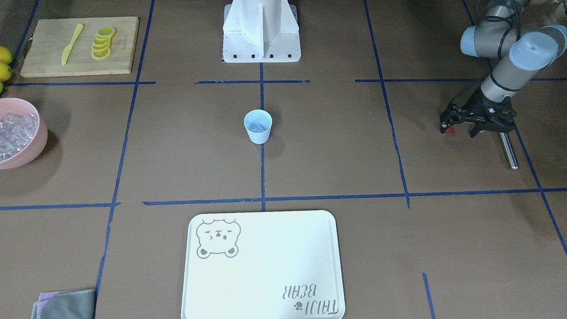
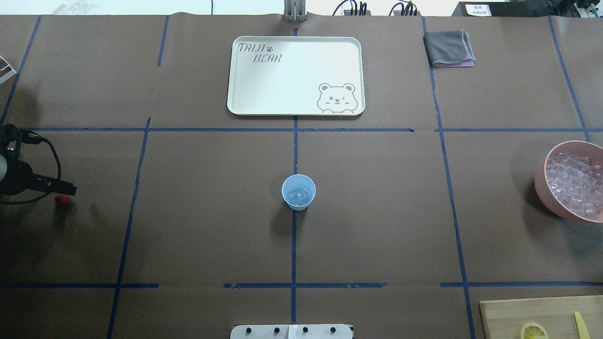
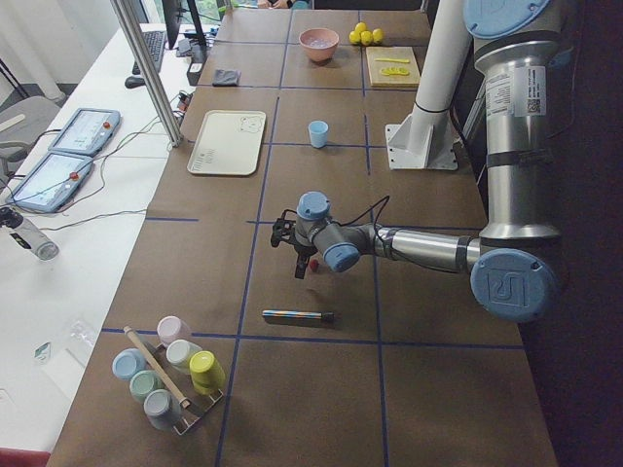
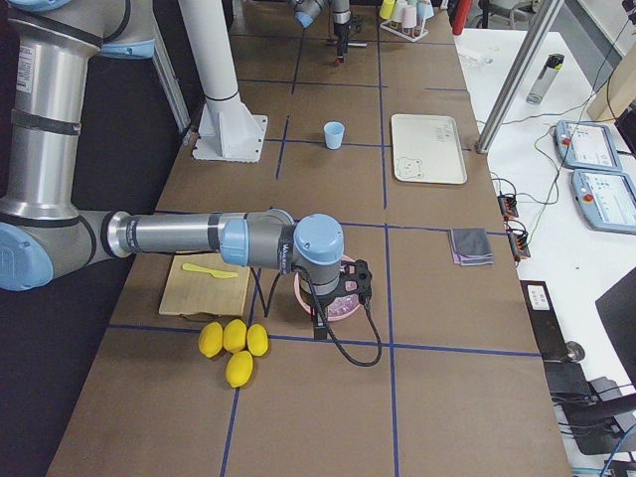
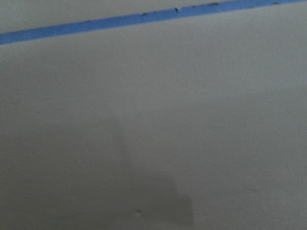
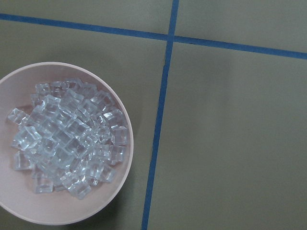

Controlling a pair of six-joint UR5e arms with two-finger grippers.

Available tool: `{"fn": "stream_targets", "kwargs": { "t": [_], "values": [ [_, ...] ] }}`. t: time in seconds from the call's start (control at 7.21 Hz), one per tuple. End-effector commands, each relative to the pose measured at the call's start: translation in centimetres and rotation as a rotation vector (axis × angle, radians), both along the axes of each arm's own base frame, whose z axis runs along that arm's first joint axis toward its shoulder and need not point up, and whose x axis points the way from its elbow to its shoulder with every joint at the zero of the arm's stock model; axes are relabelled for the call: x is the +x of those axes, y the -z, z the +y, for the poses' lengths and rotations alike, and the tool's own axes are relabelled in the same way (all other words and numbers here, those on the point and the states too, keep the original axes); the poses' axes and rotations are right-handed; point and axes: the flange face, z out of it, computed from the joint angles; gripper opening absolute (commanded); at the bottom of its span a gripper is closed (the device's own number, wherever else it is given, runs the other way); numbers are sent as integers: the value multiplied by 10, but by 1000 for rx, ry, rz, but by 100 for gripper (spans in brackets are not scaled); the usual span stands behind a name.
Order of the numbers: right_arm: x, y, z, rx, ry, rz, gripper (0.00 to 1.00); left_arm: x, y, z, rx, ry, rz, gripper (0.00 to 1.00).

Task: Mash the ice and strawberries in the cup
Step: 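Lower the left gripper onto the red strawberry and close on it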

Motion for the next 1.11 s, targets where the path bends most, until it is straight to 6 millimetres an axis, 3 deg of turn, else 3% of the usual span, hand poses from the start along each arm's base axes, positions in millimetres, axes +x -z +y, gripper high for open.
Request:
{"fn": "stream_targets", "kwargs": {
  "t": [0.0, 0.14, 0.42, 0.55, 0.69, 0.83, 0.97],
  "values": [
    [0, -1, 0, -1, 1, 1, 100, 7, -3, 7, -5, -19, -6, 80],
    [0, -1, 0, -2, 0, 1, 100, 10, -5, 10, -9, -28, -10, 73],
    [0, -1, 0, -1, 1, 1, 100, 11, -10, 17, -18, -42, -16, 71],
    [0, -1, 0, -2, 0, 3, 100, 11, -10, 17, -19, -41, -16, 59],
    [0, -1, 0, -1, 1, 3, 100, 11, -7, 17, -17, -40, -13, 19],
    [0, -1, 0, -2, 0, 3, 100, 11, -6, 17, -16, -41, -11, 2],
    [0, -1, 0, -2, 0, 1, 100, 13, -3, 16, -9, -41, -7, 0]
  ]
}}
